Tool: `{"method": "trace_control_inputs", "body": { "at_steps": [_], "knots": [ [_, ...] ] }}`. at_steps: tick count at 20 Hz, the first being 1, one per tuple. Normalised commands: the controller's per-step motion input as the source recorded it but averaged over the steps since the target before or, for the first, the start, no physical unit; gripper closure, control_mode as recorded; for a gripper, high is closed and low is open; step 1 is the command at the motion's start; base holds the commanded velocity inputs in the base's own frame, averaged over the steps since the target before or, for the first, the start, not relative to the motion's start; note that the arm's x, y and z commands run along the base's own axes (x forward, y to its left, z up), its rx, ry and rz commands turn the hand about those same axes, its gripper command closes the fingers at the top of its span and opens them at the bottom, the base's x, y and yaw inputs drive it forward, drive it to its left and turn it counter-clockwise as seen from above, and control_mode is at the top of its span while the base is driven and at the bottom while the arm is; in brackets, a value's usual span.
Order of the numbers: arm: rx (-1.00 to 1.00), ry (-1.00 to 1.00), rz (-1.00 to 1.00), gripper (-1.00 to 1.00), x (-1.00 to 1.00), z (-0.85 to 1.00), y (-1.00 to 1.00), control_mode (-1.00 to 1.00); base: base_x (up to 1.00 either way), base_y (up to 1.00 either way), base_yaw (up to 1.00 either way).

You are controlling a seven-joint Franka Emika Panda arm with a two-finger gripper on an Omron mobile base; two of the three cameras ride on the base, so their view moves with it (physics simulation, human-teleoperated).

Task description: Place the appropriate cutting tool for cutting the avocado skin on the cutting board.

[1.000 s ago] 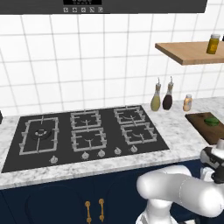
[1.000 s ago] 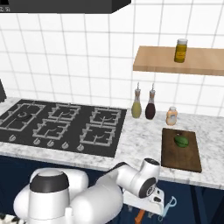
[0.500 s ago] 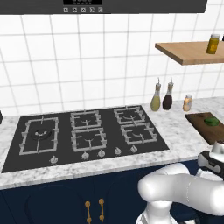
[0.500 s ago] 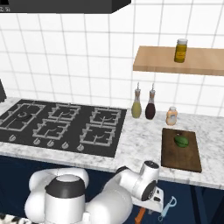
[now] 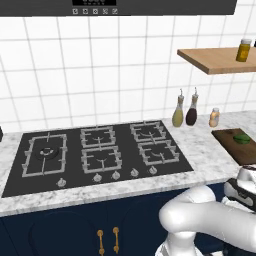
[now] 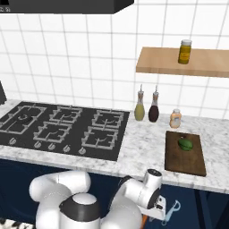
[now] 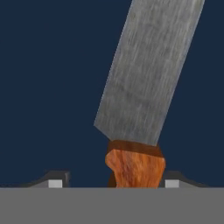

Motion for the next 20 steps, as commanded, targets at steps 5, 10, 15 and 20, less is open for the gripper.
{"method": "trace_control_inputs", "body": {
  "at_steps": [5,10,15,20],
  "knots": [
    [0.0,0.0,-0.04,1.0,-0.06,-0.08,0.19,-1.0,0.0,0.0,0.0],
    [0.0,0.0,-0.09,1.0,-0.49,0.37,0.13,-1.0,0.0,0.0,0.0],
    [0.0,0.0,-0.14,1.0,-0.76,1.0,0.0,-1.0,0.0,0.0,0.0],
    [0.0,0.0,-0.16,1.0,-0.62,1.0,0.0,-1.0,0.0,0.0,0.0]
  ]
}}
